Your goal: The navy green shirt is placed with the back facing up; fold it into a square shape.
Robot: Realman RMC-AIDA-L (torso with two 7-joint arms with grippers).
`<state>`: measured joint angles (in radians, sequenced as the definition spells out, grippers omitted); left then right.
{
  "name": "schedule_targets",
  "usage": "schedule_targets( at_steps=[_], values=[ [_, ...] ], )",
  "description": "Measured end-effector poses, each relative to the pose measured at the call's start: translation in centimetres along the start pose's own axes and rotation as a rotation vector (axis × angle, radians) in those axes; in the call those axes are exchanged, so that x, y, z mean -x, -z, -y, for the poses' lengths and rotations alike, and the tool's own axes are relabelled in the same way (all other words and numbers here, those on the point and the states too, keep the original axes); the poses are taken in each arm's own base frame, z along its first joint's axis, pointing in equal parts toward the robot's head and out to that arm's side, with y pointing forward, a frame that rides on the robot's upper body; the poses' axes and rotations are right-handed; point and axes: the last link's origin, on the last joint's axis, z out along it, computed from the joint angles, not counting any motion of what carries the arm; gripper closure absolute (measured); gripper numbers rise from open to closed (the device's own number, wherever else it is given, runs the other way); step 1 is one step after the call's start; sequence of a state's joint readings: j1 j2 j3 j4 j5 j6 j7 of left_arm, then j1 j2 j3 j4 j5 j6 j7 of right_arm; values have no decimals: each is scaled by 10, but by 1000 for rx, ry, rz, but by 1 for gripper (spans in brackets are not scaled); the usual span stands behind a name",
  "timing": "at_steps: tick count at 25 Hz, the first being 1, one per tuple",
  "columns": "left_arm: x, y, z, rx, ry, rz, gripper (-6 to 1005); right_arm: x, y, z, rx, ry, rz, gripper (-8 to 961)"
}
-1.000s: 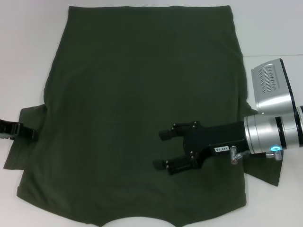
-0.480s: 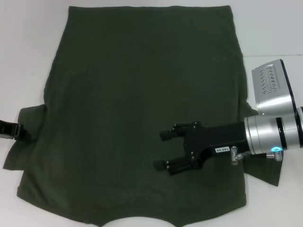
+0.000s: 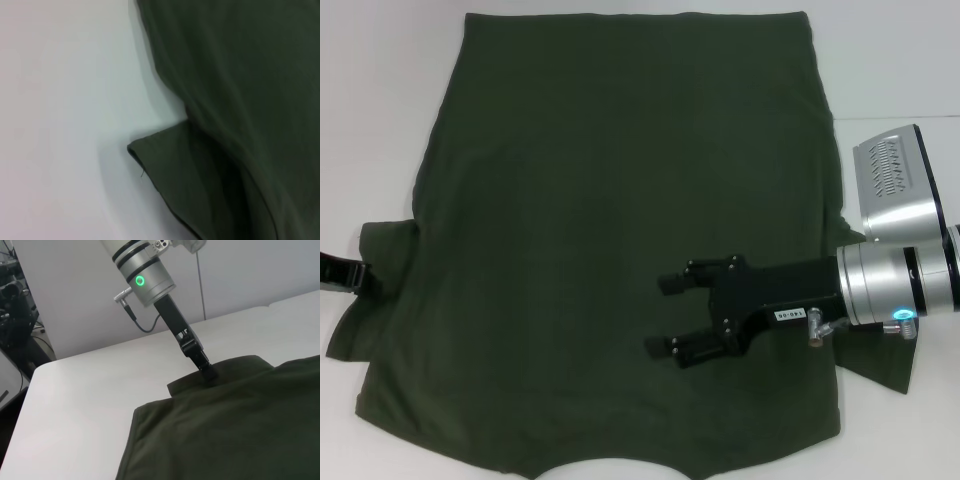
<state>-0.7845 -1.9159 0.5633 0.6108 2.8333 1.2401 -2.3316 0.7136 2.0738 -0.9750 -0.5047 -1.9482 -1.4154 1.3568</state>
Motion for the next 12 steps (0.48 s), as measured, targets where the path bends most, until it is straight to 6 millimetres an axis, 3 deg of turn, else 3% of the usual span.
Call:
schedule_targets(
  at_steps=[6, 12],
  values=[
    [-3, 3, -1, 3, -9, 3, 972, 0, -1, 1, -7, 1, -6, 36],
    [-10, 18, 2, -6, -35, 12, 973, 1, -1, 1, -7, 2, -6, 36]
  ],
)
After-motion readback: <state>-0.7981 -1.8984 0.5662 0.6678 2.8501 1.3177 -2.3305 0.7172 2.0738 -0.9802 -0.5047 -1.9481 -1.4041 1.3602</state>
